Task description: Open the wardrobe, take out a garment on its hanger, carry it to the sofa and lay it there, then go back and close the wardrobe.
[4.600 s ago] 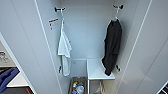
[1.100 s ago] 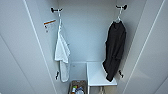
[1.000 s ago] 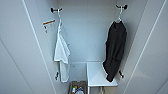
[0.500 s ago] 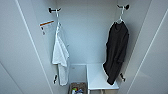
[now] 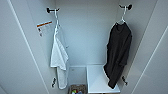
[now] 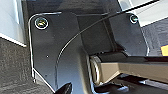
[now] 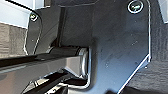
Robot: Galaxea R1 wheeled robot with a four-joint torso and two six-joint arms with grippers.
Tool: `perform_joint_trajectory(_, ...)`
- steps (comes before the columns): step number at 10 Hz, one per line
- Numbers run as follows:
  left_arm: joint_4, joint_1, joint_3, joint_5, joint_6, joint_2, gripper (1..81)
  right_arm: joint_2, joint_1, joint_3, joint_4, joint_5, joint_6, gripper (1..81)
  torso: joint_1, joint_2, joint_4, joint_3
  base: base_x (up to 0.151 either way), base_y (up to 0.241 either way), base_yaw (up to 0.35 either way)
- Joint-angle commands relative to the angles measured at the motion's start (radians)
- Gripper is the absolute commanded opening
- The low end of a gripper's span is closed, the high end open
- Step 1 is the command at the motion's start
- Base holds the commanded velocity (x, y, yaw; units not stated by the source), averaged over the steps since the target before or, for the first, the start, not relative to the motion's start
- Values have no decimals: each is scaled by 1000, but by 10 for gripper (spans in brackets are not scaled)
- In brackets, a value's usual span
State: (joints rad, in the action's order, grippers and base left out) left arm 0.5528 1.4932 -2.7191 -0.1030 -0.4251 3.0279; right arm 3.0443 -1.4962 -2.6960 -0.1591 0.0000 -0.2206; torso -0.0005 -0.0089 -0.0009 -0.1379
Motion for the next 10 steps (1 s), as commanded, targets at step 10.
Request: perform_joint_trajectory(10,6,-34,2,43,-3,2,811,4,33,1,9,-64,-5,811,1,0,0,0,83,-28,0)
